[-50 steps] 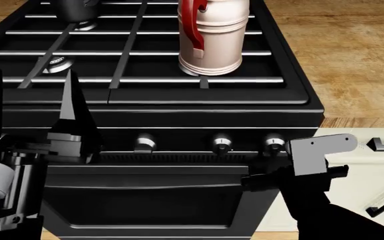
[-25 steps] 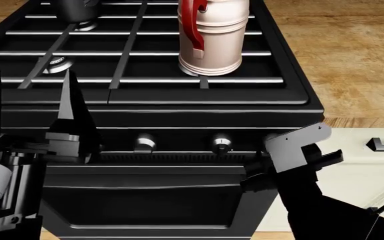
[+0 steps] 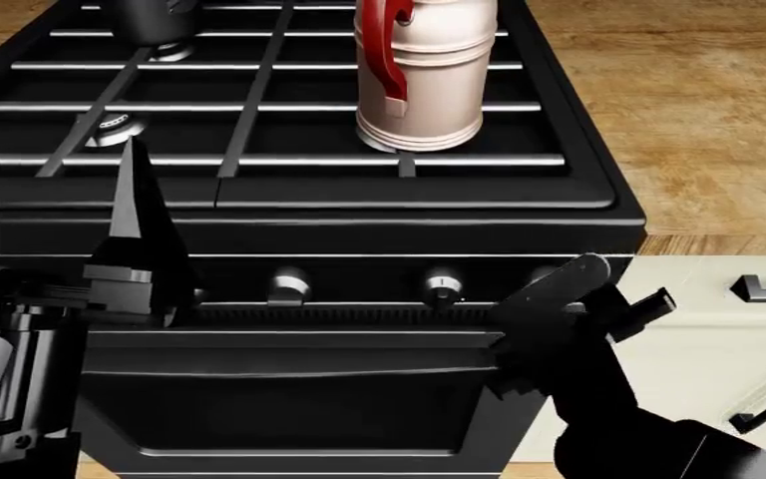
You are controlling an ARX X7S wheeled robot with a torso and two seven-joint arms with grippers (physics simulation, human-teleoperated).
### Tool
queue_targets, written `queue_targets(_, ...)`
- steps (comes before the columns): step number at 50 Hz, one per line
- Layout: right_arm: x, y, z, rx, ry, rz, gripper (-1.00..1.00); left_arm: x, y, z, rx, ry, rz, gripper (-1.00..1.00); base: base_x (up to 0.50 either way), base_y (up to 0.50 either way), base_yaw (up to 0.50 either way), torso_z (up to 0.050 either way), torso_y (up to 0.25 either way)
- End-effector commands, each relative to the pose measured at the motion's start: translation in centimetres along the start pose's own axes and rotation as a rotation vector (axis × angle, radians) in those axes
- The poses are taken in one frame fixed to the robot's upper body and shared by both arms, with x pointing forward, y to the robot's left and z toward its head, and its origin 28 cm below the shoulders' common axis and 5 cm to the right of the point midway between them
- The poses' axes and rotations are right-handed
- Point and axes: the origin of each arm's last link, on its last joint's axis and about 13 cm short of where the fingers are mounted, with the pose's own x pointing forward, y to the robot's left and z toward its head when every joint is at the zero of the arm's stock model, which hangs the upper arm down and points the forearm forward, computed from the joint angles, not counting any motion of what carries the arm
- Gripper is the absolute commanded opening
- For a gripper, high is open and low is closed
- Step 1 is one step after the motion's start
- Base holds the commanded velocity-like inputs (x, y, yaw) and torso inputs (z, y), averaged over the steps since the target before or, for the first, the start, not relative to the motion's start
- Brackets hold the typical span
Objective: Pick the kettle from the counter and place it on a stove burner. Then turn the burner on.
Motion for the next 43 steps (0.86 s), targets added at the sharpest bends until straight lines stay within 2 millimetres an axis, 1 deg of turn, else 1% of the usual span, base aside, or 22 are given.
queue_targets(1,-0.1,1.7,2.1,0.077,-0.044,0.325,-1.00,0.0,0.1,0.1,-0.005,-0.002,0.001,1.00,0.02,0.00,0.02,0.000,-0.010)
queue_targets(8,-0.5,0.7,2.6,0.099,-0.073,0.288,-1.00,0.0,0.0,0.1,-0.006,-0.001,-0.001,1.00,0.02,0.00,0.02,-0.001,-0.007)
queue_targets(14,-1.2,-0.2,3.2,0.180,-0.125,0.270,-1.00,0.0,0.0,0.0,-0.007,-0.001,-0.002,1.00,0.01,0.00,0.01,0.000,-0.003)
queue_targets(15,-1.5,-0.4,3.3,0.187,-0.132,0.266,1.00,0.0,0.0,0.0,-0.007,0.000,-0.003,1.00,0.01,0.00,0.01,0.000,0.000)
queue_targets(20,-2.4,-0.8,3.4,0.196,-0.152,0.265,1.00,0.0,0.0,0.0,-0.006,-0.002,-0.005,1.00,0.00,0.00,0.00,0.000,0.000)
queue_targets(26,-3.4,-0.8,3.1,0.205,-0.163,0.263,1.00,0.0,0.0,0.0,-0.007,-0.001,-0.007,1.00,0.00,0.00,0.00,0.000,0.000)
queue_targets(43,-5.4,-1.5,2.9,0.248,-0.203,0.228,1.00,0.0,-0.1,0.0,-0.006,-0.003,-0.010,1.00,0.00,0.00,0.00,0.000,0.000)
